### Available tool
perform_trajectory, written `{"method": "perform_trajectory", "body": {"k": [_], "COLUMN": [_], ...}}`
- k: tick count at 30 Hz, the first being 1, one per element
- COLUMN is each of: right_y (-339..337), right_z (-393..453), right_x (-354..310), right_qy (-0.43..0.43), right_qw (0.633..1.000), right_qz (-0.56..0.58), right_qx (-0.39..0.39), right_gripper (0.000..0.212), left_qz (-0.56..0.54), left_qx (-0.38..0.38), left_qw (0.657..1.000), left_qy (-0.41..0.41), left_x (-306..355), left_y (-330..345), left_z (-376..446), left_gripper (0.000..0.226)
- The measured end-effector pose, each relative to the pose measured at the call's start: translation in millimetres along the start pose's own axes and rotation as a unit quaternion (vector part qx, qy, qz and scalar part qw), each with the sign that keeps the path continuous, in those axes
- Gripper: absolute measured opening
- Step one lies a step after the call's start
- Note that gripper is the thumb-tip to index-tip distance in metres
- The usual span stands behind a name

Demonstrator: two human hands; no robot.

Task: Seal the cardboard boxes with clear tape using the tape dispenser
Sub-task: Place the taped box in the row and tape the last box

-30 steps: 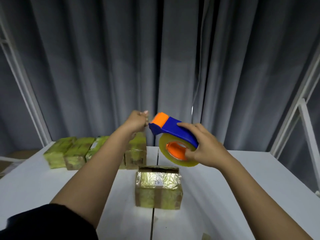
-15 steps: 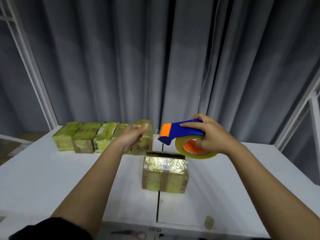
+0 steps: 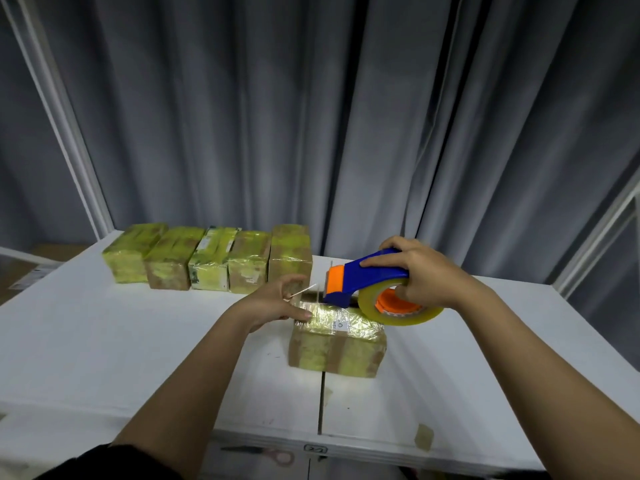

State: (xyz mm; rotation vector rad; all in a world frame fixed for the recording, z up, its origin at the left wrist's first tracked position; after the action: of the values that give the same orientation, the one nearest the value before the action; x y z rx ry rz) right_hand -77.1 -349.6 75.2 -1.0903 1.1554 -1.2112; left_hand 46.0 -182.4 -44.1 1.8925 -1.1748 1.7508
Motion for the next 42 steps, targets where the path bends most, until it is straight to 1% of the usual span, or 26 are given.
{"method": "perform_trajectory", "body": {"k": [4,7,8,12,17,20,22,23,25,27,30,33,36,42], "right_y": [6.9,5.1,4.4,10.1,32.0,36.4,37.4,37.5,38.1,38.5,38.5,39.1,39.7,42.5], "right_z": [5.1,9.8,11.8,21.0,25.3,27.4,28.3,28.8,29.8,30.5,31.7,32.2,34.0,37.0], "right_x": [-1.2,-2.9,-4.0,-7.2,-4.9,-3.7,-2.6,-2.4,-2.9,-3.7,-2.1,0.0,-1.2,-6.1], "right_qy": [0.000,-0.004,-0.007,-0.016,-0.003,-0.002,-0.001,0.000,0.001,0.000,0.000,0.002,0.001,-0.005], "right_qw": [1.000,1.000,1.000,1.000,1.000,1.000,1.000,1.000,1.000,0.999,0.999,0.999,0.999,0.998], "right_qz": [-0.008,0.001,0.008,0.016,0.006,0.003,-0.002,-0.004,-0.004,-0.003,0.002,0.013,0.010,-0.005], "right_qx": [-0.006,0.000,0.002,-0.001,-0.028,-0.023,-0.023,-0.024,-0.026,-0.032,-0.038,-0.045,-0.047,-0.055], "right_gripper": [0.064,0.062,0.062,0.062,0.063,0.062,0.062,0.062,0.062,0.063,0.064,0.065,0.064,0.065], "left_qz": [0.072,0.079,0.077,0.038,0.045,0.040,-0.004,-0.043,-0.114,-0.118,-0.082,-0.109,-0.141,-0.154], "left_qx": [0.009,0.031,0.036,0.048,0.043,0.007,-0.010,-0.005,0.018,0.055,0.108,0.144,0.157,0.168], "left_qw": [0.997,0.996,0.996,0.998,0.998,0.999,0.999,0.997,0.991,0.990,0.990,0.983,0.977,0.970], "left_qy": [0.014,0.011,0.009,0.004,0.003,-0.022,-0.047,-0.059,-0.066,-0.054,-0.028,-0.025,-0.042,-0.081], "left_x": [1.3,-4.9,-8.7,-19.7,-26.7,-27.9,-27.6,-28.6,-29.6,-29.6,-32.4,-40.6,-52.3,-72.7], "left_y": [-0.9,-3.0,-2.8,-1.4,-3.3,-3.9,-8.2,-12.5,-20.8,-27.7,-33.5,-34.2,-30.5,-24.8], "left_z": [8.9,13.9,14.8,15.1,18.1,16.9,13.0,11.7,10.2,11.6,13.1,11.5,10.8,11.2], "left_gripper": [0.062,0.042,0.039,0.039,0.040,0.048,0.052,0.048,0.031,0.018,0.018,0.017,0.011,0.018]}}
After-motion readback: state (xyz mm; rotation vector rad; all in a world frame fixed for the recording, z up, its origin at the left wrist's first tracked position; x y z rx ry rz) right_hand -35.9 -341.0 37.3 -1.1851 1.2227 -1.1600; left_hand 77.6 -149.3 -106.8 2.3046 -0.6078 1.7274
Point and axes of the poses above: each hand's wrist, its own z-axis towards the middle knuckle, its own y-axis out of the palm, x = y × z, the point moved 8 cm from there along z, towards the middle knuckle, and after that the axes turned 1 degree about -x, right-handed, at the moved point
